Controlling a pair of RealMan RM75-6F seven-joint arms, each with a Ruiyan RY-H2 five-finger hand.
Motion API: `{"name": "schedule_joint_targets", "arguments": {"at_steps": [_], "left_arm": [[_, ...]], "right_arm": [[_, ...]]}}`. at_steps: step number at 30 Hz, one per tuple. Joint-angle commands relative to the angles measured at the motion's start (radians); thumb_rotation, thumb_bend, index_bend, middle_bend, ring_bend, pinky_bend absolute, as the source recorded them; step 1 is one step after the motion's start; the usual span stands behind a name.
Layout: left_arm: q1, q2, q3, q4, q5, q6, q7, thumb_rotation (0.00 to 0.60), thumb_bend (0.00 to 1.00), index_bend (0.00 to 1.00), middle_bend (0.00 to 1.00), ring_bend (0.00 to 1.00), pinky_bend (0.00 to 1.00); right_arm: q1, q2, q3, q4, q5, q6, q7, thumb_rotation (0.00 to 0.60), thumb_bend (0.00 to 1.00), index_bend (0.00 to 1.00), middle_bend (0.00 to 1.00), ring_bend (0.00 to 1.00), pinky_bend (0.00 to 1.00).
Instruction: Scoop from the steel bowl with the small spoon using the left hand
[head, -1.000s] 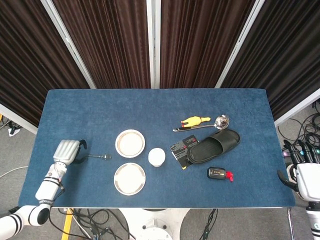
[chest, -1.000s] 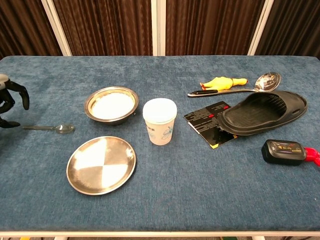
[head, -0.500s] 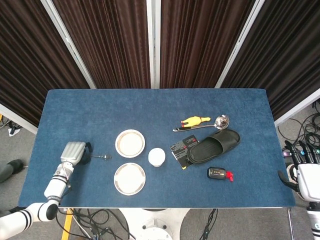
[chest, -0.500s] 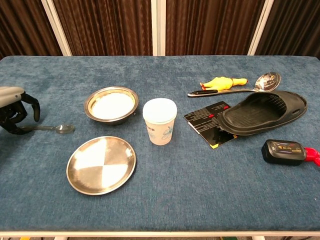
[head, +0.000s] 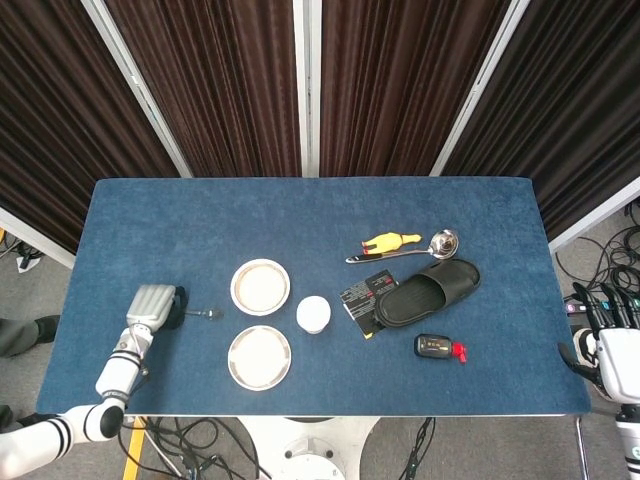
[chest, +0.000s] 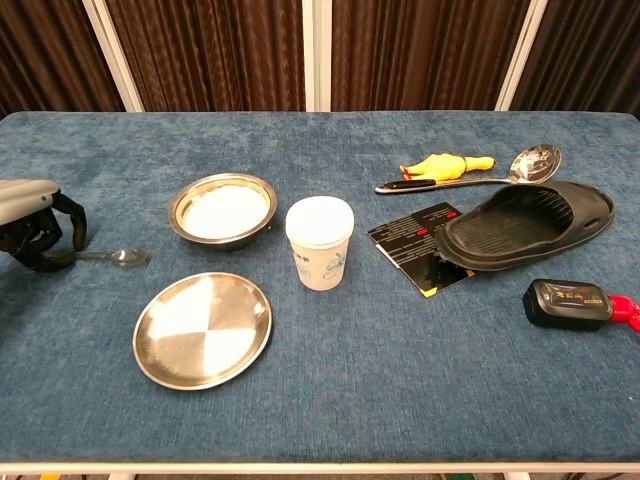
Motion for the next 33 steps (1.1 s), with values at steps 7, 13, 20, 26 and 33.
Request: {"name": "schedule_joint_targets", "arguments": {"at_steps": [7, 13, 20, 26, 33], "left_arm": [[-0.015, 0.004, 0.004, -0.020, -0.044, -0.015, 0.040, 0.600, 0.42, 0.57, 0.96, 0.90, 1.00], [-0.020, 0.001, 0.008, -0.017, -0.055, -0.015, 0.045, 0.600, 0.42, 0.57, 0.96, 0.90, 1.00], [-0.021, -0.003, 0.015, -0.012, -0.055, -0.009, 0.044, 0.600, 0.45, 0.59, 0.97, 0.91, 1.00], [-0.018, 0.017, 0.021, -0.038, -0.037, 0.005, 0.037, 0.600, 0.49, 0.60, 0.97, 0.91, 1.00], [-0.017, 0.073, 0.012, -0.100, -0.003, 0.057, 0.046, 0.600, 0.49, 0.60, 0.97, 0.91, 1.00]], "right_arm": [[0.003, -0.003, 0.000, 0.012, 0.002, -0.005, 0.014, 0.600, 0.17, 0.05, 0.22, 0.00, 0.07], [0.002, -0.006, -0.002, 0.018, 0.004, -0.008, 0.019, 0.600, 0.18, 0.05, 0.22, 0.00, 0.07], [0.000, -0.004, -0.003, 0.015, 0.006, -0.007, 0.019, 0.600, 0.17, 0.05, 0.23, 0.00, 0.07], [0.000, 0.000, -0.002, 0.006, 0.002, -0.004, 0.011, 0.600, 0.17, 0.05, 0.23, 0.00, 0.07], [0.001, 0.005, -0.001, -0.002, -0.006, 0.004, 0.002, 0.600, 0.17, 0.05, 0.23, 0.00, 0.07]]}}
